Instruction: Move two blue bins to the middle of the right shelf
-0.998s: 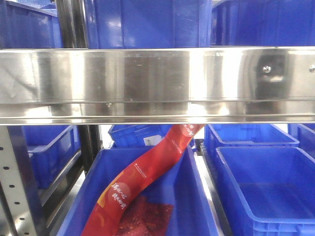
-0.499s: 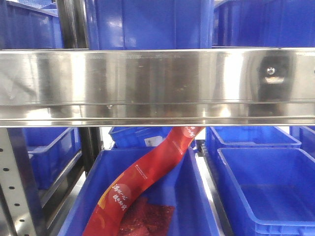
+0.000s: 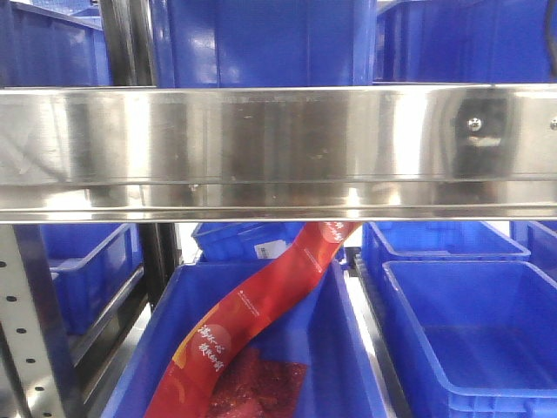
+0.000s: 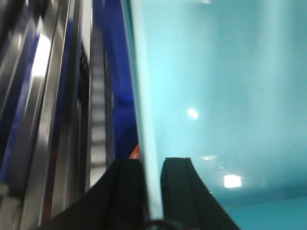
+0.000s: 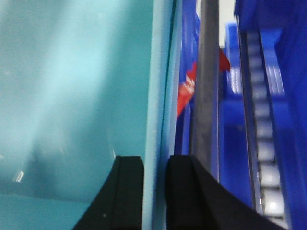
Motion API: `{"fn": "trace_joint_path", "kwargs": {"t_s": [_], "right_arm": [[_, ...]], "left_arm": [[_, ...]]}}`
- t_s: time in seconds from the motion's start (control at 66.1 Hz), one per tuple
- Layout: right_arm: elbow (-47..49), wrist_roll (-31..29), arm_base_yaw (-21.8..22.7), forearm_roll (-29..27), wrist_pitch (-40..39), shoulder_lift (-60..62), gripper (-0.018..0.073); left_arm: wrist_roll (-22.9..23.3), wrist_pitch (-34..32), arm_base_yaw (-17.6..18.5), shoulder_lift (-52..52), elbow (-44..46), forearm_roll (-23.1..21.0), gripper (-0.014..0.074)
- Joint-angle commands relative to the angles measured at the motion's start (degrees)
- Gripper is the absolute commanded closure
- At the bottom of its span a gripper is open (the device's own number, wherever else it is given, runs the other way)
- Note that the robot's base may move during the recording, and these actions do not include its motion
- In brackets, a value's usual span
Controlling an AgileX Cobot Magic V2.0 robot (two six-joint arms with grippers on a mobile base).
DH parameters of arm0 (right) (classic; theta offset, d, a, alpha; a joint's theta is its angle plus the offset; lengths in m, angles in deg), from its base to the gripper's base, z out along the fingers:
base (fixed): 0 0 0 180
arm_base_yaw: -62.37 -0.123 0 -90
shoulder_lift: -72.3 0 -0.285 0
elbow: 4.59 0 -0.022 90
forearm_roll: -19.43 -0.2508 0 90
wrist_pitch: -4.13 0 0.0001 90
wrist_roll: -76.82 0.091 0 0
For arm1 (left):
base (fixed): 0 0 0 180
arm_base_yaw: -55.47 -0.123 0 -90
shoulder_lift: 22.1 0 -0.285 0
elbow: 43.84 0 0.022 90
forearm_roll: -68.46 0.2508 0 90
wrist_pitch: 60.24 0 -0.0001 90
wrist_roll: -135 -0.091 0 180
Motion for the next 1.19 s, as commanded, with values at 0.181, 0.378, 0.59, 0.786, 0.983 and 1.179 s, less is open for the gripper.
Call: {"fn": "trace_joint_path", "kwargs": {"t_s": [0.181, 0.378, 0.59, 0.786, 0.983, 1.179], "right_arm": [[-10.36, 3.58, -1.58, -0.31, -10.75, 1.02, 0.072], [-12.81, 3.58, -1.58, -1.64, -11.11, 0.08, 0.0721], [-12.81, 3.22, -1.58, -1.91, -10.73, -2.39, 0.0677], [-12.81, 3.22, -1.58, -2.23, -10.68, -2.58, 0.0274], [-8.55, 3.22, -1.58, -0.11, -9.73, -0.84, 0.0162], [-2.76, 2.17, -1.58, 0.02, -6.53, 1.03, 0.0213]], "left_arm": [[1.16, -9.48, -0.08, 0.76, -9.52, 0.45, 0.0707], [1.16, -12.59, -0.08, 0.76, -13.71, 0.45, 0.0707], [1.16, -12.97, -0.08, 0.76, -14.08, 0.55, 0.0594], [1.16, -12.61, -0.08, 0.76, -14.08, 0.55, 0.0192], [1.16, -9.66, -0.08, 0.88, -11.63, 0.55, 0.0066], [1.16, -6.41, -0.08, 2.21, -5.96, 0.76, 0.0103]]}}
